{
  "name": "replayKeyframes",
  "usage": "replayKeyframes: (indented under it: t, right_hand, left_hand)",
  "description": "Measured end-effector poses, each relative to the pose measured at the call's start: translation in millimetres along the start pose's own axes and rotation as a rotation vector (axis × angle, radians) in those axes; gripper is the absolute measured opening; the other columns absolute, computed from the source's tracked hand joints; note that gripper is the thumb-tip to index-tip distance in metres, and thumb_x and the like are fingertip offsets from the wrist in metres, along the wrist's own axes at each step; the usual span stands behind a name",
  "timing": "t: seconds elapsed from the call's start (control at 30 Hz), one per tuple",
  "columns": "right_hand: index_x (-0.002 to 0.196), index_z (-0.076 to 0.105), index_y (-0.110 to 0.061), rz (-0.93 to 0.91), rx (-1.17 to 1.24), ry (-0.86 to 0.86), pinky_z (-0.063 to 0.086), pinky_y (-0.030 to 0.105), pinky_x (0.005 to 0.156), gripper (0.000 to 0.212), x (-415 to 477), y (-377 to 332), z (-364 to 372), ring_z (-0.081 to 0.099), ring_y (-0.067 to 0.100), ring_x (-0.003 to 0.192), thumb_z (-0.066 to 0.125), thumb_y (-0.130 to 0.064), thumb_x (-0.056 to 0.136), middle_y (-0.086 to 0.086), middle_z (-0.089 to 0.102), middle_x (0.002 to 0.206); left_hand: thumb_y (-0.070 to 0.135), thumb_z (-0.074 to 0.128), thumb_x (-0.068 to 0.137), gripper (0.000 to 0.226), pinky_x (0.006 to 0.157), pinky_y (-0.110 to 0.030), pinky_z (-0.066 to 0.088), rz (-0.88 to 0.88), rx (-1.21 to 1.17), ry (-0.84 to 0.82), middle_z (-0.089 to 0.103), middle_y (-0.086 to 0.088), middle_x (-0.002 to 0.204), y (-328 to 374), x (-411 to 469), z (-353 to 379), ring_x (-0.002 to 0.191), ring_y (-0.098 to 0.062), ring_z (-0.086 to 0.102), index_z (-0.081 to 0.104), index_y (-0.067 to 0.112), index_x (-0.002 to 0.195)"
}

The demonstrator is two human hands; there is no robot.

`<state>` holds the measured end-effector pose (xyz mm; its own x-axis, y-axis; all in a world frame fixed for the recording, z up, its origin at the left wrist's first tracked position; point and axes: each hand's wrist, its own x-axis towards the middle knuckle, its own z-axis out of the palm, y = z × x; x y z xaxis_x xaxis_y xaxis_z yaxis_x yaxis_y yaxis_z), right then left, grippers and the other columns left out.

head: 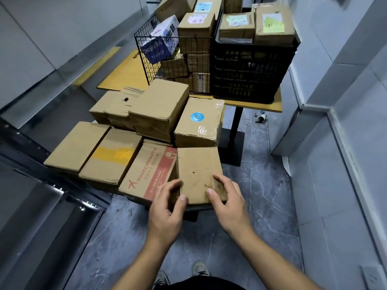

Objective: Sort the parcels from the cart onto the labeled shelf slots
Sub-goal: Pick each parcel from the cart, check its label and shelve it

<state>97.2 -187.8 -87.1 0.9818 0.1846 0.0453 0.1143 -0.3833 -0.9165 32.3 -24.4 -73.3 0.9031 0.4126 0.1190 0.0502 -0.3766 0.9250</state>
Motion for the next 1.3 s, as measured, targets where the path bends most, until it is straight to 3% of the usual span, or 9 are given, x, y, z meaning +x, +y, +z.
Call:
replayKeyframes:
  t: [0.17,0.27,0.37,0.5,0.63,0.83,0.93,1.13,1.3]
  right_hand:
    - [0.131,0.059,-0.029,-0.166,0.052,-0.015,0.035,0.003,0.095,0.045,12,-31,-2,0.05,-0.008,0.116,0.064,-0.035,0.087,-0.009,0.054,0.125]
    - [0.133,0.058,-0.027,-0.239,0.077,-0.053,0.037,0.01,0.1,0.046,22,-46,7,0.051,-0.003,0.118,0.065,-0.03,0.088,-0.004,0.055,0.129]
    - [0.136,0.054,-0.032,-0.261,0.087,-0.094,0.038,0.011,0.101,0.048,33,-59,18,0.05,-0.004,0.119,0.062,-0.032,0.089,-0.006,0.053,0.132]
    - [0.139,0.05,-0.036,-0.307,0.073,-0.131,0.038,0.018,0.107,0.051,47,-67,29,0.048,0.005,0.124,0.06,-0.032,0.09,0.001,0.049,0.137]
    - [0.136,0.055,-0.036,-0.305,0.082,-0.173,0.038,0.025,0.111,0.044,53,-75,33,0.045,0.006,0.128,0.054,-0.033,0.092,0.003,0.048,0.14]
    - [0.139,0.055,-0.028,-0.177,0.005,-0.324,0.024,0.02,0.112,0.056,59,-95,31,0.031,0.002,0.14,0.041,-0.05,0.089,-0.005,0.041,0.152]
    - [0.142,0.051,-0.027,-0.159,0.037,-0.373,0.04,0.034,0.11,0.071,52,-96,39,0.049,0.004,0.126,0.05,-0.068,0.084,-0.011,0.054,0.139]
    - [0.132,0.047,-0.03,0.006,0.385,-0.333,0.051,0.041,0.101,0.05,60,-93,41,0.061,0.014,0.117,0.066,-0.04,0.088,-0.002,0.064,0.127]
    - [0.132,0.046,-0.02,0.152,0.802,-0.402,0.055,0.048,0.087,0.034,62,-96,48,0.066,0.023,0.101,0.052,-0.008,0.101,0.003,0.073,0.109]
  left_hand:
    - [0.027,0.054,0.089,0.036,0.097,-0.05,0.051,-0.1,-0.365,0.169,0.062,-0.002,0.123,11,6,-16,0.117,-0.019,0.06,0.057,0.028,0.125]
    - [0.031,0.055,0.089,0.04,0.096,-0.047,0.052,-0.108,-0.345,0.217,0.057,-0.006,0.131,13,20,-28,0.119,-0.016,0.059,0.055,0.025,0.129]
    - [0.024,0.053,0.098,0.031,0.081,-0.027,0.056,-0.126,-0.421,0.179,0.058,-0.004,0.129,17,31,-40,0.117,-0.014,0.06,0.054,0.023,0.129]
    - [0.042,0.062,0.083,0.051,0.089,-0.039,0.054,-0.119,-0.473,0.157,0.058,-0.004,0.131,20,43,-55,0.123,-0.022,0.055,0.053,0.029,0.131]
    - [0.043,0.07,0.068,0.058,0.082,-0.034,0.055,-0.162,-0.555,0.201,0.056,-0.006,0.127,23,47,-65,0.123,-0.023,0.055,0.053,0.034,0.123]
    - [0.035,0.072,0.075,0.06,0.098,-0.051,0.05,-0.082,-0.328,0.205,0.054,-0.001,0.131,20,41,-77,0.121,-0.02,0.055,0.052,0.031,0.132]
    - [0.033,0.07,0.077,0.056,0.096,-0.045,0.052,-0.019,-0.191,0.214,0.052,0.003,0.13,23,42,-78,0.122,-0.015,0.055,0.053,0.037,0.13]
    - [0.025,0.06,0.086,0.044,0.092,-0.028,0.052,0.097,-0.15,0.213,0.06,0.008,0.123,38,40,-84,0.116,-0.006,0.058,0.052,0.035,0.129]
    - [0.033,0.059,0.085,0.043,0.096,-0.042,0.052,-0.013,-0.123,0.336,0.056,0.006,0.122,27,37,-86,0.113,-0.006,0.059,0.057,0.029,0.128]
